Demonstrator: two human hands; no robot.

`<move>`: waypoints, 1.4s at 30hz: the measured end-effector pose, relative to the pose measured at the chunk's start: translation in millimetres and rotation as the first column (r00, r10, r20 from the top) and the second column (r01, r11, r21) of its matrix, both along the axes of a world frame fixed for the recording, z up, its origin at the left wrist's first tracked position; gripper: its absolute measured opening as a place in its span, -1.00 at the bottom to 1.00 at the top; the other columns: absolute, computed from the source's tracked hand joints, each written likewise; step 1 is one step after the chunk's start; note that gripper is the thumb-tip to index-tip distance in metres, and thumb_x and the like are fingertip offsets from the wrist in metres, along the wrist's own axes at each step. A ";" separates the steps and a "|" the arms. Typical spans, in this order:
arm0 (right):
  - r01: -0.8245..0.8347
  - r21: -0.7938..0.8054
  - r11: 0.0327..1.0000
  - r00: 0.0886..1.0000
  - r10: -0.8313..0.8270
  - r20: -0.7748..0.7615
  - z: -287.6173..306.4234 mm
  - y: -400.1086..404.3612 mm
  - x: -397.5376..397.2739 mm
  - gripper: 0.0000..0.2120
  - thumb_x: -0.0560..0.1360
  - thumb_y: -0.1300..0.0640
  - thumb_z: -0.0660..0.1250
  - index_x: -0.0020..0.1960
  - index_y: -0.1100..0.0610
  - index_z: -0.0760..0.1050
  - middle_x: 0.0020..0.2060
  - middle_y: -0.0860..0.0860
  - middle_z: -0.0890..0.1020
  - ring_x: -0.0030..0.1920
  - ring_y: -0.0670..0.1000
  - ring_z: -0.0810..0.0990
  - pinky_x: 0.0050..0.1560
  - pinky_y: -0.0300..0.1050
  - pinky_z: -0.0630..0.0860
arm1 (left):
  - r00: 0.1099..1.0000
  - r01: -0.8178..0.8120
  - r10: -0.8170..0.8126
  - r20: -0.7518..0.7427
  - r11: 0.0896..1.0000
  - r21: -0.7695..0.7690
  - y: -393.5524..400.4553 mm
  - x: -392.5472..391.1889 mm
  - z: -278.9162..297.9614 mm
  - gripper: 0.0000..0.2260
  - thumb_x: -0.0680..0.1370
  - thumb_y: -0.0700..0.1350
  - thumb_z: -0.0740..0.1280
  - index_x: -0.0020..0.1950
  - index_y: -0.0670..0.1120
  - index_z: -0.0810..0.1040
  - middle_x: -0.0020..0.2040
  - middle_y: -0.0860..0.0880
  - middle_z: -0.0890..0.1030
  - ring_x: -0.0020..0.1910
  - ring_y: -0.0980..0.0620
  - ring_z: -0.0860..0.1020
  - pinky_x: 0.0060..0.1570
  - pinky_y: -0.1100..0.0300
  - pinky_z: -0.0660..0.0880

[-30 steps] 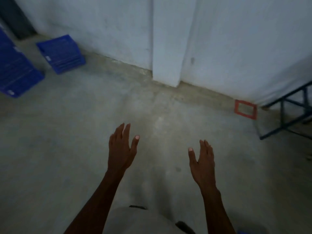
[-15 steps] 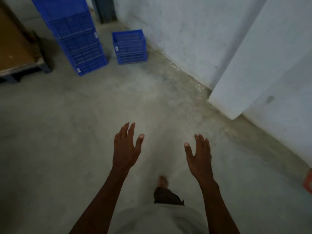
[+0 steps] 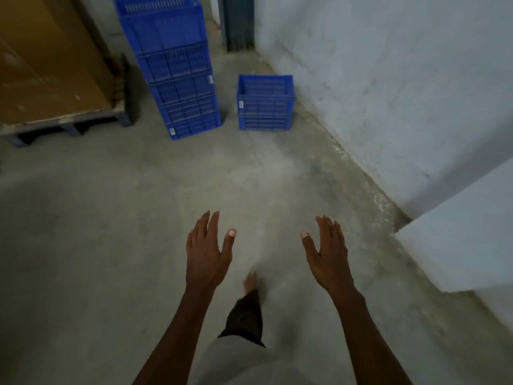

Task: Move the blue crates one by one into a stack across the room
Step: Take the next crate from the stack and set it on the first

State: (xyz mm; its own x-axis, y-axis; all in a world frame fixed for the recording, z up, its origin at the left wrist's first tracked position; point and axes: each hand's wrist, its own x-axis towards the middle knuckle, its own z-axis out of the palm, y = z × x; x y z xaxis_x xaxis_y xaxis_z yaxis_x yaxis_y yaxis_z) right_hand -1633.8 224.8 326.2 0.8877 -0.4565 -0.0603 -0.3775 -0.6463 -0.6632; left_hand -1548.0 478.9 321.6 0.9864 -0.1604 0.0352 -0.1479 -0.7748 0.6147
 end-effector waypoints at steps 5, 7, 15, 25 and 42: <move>0.025 -0.012 1.000 1.000 -0.025 -0.007 0.2 -48.7 127.6 -0.36 0.62 -0.23 0.09 0.60 0.05 0.15 0.61 0.01 0.14 0.61 0.01 -0.06 0.53 0.11 0.03 | 0.999 0.031 -0.031 0.018 1.000 0.002 -50.8 143.2 0.8 -0.32 0.61 0.36 -0.04 0.62 0.02 0.20 0.63 -0.06 0.18 0.60 -0.08 0.13 0.55 -0.12 0.08; 0.038 -0.021 0.999 0.999 -0.038 0.005 6.2 -67.1 173.4 -0.35 0.62 -0.24 0.09 0.60 0.06 0.15 0.61 0.03 0.15 0.61 0.04 -0.05 0.53 0.12 0.04 | 0.997 0.058 -0.059 0.042 0.998 0.017 -74.9 199.0 10.3 -0.34 0.62 0.35 -0.03 0.62 0.01 0.21 0.63 -0.06 0.19 0.60 -0.09 0.14 0.55 -0.12 0.11; 0.036 -0.150 0.988 0.998 -0.042 -0.042 4.7 -139.1 355.0 -0.40 0.64 -0.22 0.07 0.60 0.02 0.13 0.62 0.03 0.08 0.62 0.11 -0.10 0.55 0.14 0.00 | 0.973 0.198 -0.218 0.073 0.958 0.209 -157.2 396.2 18.1 -0.39 0.65 0.31 0.02 0.64 0.04 0.15 0.64 -0.06 0.15 0.63 -0.11 0.07 0.55 -0.14 0.03; -0.094 -0.121 0.988 0.991 0.081 -0.110 -19.6 -254.8 611.1 -0.43 0.63 -0.19 0.11 0.57 0.02 0.23 0.61 0.07 0.12 0.61 0.13 -0.05 0.55 0.17 0.04 | 0.998 0.066 -0.063 -0.022 0.976 0.209 -232.4 600.3 -4.2 -0.32 0.60 0.37 -0.04 0.63 0.04 0.18 0.64 -0.06 0.16 0.62 -0.10 0.10 0.55 -0.13 0.04; -0.101 -0.119 0.988 0.977 0.076 -0.197 -61.1 -386.7 967.3 -0.48 0.62 -0.11 0.23 0.50 0.11 0.37 0.54 0.15 0.29 0.56 0.19 0.17 0.43 0.20 0.25 | 0.992 0.116 -0.101 -0.071 0.962 0.247 -366.7 947.8 -40.6 -0.41 0.63 0.31 0.07 0.56 0.01 0.32 0.60 -0.09 0.26 0.56 -0.15 0.22 0.50 -0.15 0.18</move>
State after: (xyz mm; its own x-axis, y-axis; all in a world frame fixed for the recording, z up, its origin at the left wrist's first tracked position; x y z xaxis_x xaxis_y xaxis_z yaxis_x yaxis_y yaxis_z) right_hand -666.5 -161.9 265.0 0.9026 -0.3914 -0.1794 -0.4267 -0.7576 -0.4939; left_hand -600.3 112.2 281.0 0.9617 -0.2632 -0.0761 -0.2098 -0.8860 0.4134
